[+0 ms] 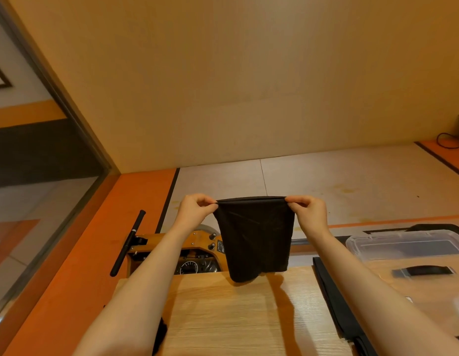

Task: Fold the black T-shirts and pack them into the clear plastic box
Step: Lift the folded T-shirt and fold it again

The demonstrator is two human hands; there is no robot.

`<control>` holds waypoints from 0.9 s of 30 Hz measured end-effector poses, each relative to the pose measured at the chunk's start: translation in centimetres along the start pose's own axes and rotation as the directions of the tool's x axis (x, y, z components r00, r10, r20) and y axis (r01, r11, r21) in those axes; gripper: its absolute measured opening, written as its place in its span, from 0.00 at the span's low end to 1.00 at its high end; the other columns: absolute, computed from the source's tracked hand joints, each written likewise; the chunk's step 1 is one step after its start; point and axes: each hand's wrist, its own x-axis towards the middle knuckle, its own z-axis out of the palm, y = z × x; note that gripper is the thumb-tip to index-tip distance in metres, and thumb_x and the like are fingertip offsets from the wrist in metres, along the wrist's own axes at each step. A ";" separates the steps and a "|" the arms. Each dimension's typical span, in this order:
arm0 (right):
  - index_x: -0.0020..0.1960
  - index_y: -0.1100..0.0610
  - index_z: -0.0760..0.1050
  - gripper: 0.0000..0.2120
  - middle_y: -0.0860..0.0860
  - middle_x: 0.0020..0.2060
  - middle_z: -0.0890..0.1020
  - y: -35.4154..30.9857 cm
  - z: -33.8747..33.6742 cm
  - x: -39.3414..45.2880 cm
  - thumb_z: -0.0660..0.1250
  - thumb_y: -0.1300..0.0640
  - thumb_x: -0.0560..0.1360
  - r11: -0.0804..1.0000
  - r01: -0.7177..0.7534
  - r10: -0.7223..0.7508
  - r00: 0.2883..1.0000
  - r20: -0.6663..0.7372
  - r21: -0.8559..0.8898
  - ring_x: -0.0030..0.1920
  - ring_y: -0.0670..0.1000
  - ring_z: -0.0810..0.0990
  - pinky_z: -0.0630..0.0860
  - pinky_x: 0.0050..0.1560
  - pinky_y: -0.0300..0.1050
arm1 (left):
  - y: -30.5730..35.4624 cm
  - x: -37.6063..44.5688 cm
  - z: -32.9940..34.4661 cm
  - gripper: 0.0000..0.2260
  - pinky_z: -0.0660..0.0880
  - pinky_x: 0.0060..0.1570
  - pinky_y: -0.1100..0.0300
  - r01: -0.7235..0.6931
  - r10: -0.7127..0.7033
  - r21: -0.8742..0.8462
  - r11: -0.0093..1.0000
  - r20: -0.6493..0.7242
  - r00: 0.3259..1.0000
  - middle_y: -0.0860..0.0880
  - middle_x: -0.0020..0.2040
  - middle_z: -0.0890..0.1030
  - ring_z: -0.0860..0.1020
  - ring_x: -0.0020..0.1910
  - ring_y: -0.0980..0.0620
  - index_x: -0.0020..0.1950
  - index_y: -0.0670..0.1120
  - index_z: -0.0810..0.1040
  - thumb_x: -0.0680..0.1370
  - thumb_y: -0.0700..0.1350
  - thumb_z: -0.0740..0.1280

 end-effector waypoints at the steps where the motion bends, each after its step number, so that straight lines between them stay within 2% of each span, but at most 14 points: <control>1: 0.55 0.60 0.81 0.09 0.50 0.47 0.82 0.0 0.1 0.1 0.66 0.66 0.78 1.000 -0.004 0.004 1.000 0.009 -0.001 0.47 0.43 0.79 0.77 0.51 0.34 | -0.2 0.0 0.0 0.03 0.76 0.46 0.61 0.002 -0.002 -0.018 1.000 -0.012 1.000 0.49 0.43 0.82 0.80 0.45 0.53 0.46 0.46 0.82 0.74 0.39 0.71; 6: 0.60 0.56 0.76 0.16 0.50 0.47 0.83 -0.3 0.5 0.6 0.67 0.69 0.76 0.986 -0.044 0.039 0.999 0.037 0.159 0.48 0.43 0.82 0.78 0.44 0.30 | -0.7 0.1 0.1 0.14 0.71 0.44 0.69 0.040 -0.053 -0.162 0.986 -0.079 0.995 0.46 0.43 0.82 0.81 0.44 0.54 0.59 0.49 0.75 0.75 0.37 0.71; 11: 0.62 0.60 0.76 0.16 0.50 0.48 0.83 0.1 0.8 1.6 0.68 0.69 0.76 0.992 -0.049 0.043 0.998 0.054 0.113 0.49 0.43 0.81 0.79 0.45 0.31 | -0.9 1.3 0.5 0.08 0.70 0.41 0.69 0.034 -0.037 -0.034 0.999 -0.088 0.995 0.51 0.44 0.80 0.76 0.44 0.57 0.53 0.46 0.81 0.75 0.37 0.70; 13: 0.62 0.60 0.77 0.15 0.50 0.48 0.83 0.3 0.9 2.0 0.68 0.68 0.76 0.994 -0.050 0.045 0.998 0.054 0.093 0.50 0.45 0.82 0.80 0.49 0.35 | -0.9 1.7 0.8 0.06 0.69 0.41 0.68 0.044 -0.048 -0.036 0.998 -0.098 0.994 0.52 0.44 0.79 0.75 0.43 0.58 0.52 0.45 0.81 0.76 0.38 0.69; 18: 0.61 0.60 0.77 0.15 0.49 0.46 0.83 0.8 0.9 2.4 0.68 0.68 0.75 0.993 -0.053 0.048 0.998 0.052 0.102 0.48 0.42 0.82 0.79 0.45 0.31 | -1.2 1.8 1.5 0.05 0.70 0.43 0.68 0.091 -0.096 -0.076 0.993 -0.069 0.993 0.52 0.46 0.80 0.77 0.47 0.58 0.51 0.47 0.79 0.77 0.39 0.69; 22: 0.61 0.60 0.77 0.15 0.49 0.47 0.83 2.5 0.4 1.3 0.68 0.68 0.75 0.990 -0.103 0.095 0.992 0.082 0.092 0.49 0.44 0.82 0.79 0.45 0.32 | -2.5 -0.2 2.3 0.05 0.71 0.44 0.67 0.160 -0.163 -0.099 0.982 -0.018 0.986 0.51 0.46 0.82 0.79 0.48 0.56 0.52 0.47 0.79 0.77 0.40 0.69; 24: 0.61 0.60 0.77 0.15 0.50 0.48 0.83 3.7 0.0 0.3 0.69 0.66 0.76 0.988 -0.135 0.126 0.986 0.113 0.073 0.51 0.46 0.82 0.79 0.45 0.34 | -3.3 -1.6 2.8 0.06 0.70 0.43 0.69 0.189 -0.190 -0.103 0.977 0.002 0.982 0.53 0.45 0.81 0.78 0.46 0.60 0.53 0.47 0.80 0.77 0.41 0.69; 27: 0.60 0.57 0.77 0.14 0.49 0.49 0.83 5.4 -0.6 -1.6 0.70 0.64 0.76 0.985 -0.171 0.165 0.974 0.155 0.027 0.51 0.44 0.81 0.78 0.43 0.33 | -5.1 -3.5 3.5 0.07 0.75 0.49 0.64 0.226 -0.224 -0.108 0.968 0.032 0.974 0.52 0.46 0.83 0.79 0.47 0.59 0.54 0.47 0.81 0.77 0.41 0.70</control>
